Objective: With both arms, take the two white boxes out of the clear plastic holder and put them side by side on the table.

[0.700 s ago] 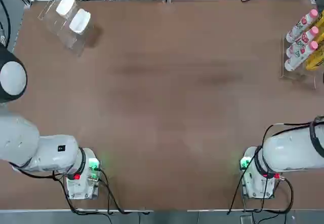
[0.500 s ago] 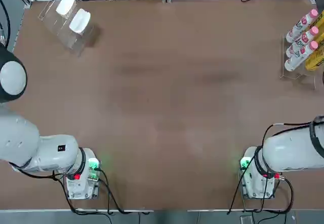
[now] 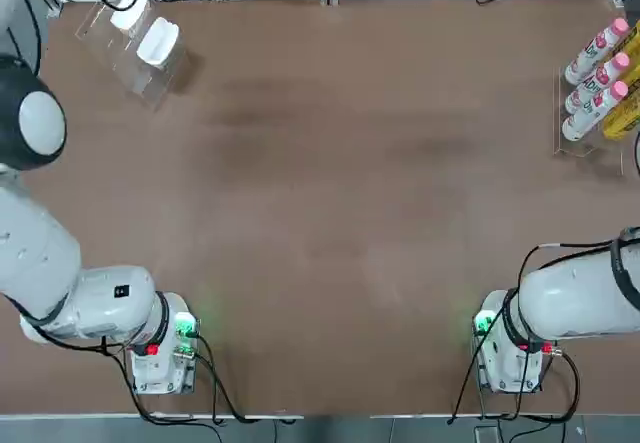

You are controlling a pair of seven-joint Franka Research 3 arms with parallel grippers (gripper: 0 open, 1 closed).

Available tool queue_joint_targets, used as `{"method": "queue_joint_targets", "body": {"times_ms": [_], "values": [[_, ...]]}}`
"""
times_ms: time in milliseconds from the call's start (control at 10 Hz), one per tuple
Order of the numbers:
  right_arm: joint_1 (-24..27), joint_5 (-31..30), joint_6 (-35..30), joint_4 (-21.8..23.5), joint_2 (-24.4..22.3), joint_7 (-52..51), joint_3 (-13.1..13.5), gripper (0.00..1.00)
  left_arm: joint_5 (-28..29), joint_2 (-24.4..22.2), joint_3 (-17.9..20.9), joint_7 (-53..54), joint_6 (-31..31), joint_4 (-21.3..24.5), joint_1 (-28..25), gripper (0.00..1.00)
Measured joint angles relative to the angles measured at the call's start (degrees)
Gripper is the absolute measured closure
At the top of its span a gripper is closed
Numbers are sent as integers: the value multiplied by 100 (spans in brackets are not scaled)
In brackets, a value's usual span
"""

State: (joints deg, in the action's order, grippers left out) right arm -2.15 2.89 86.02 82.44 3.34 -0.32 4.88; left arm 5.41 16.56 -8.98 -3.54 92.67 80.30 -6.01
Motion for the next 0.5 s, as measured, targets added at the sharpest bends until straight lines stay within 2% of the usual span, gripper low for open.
{"method": "queue_joint_targets", "body": {"times_ms": [200, 300, 500], "values": [[-232, 34, 189, 111, 117, -41, -24, 0, 724, 438, -72, 136, 666, 48, 150, 0], [-362, 106, 614, 332, 206, -41, -34, 0, 1079, 657, -79, 152, 975, 80, 260, 2], [-659, 255, 1788, 1198, 334, -41, -52, 0, 1654, 1154, -86, 227, 1475, 99, 413, 12]]}}
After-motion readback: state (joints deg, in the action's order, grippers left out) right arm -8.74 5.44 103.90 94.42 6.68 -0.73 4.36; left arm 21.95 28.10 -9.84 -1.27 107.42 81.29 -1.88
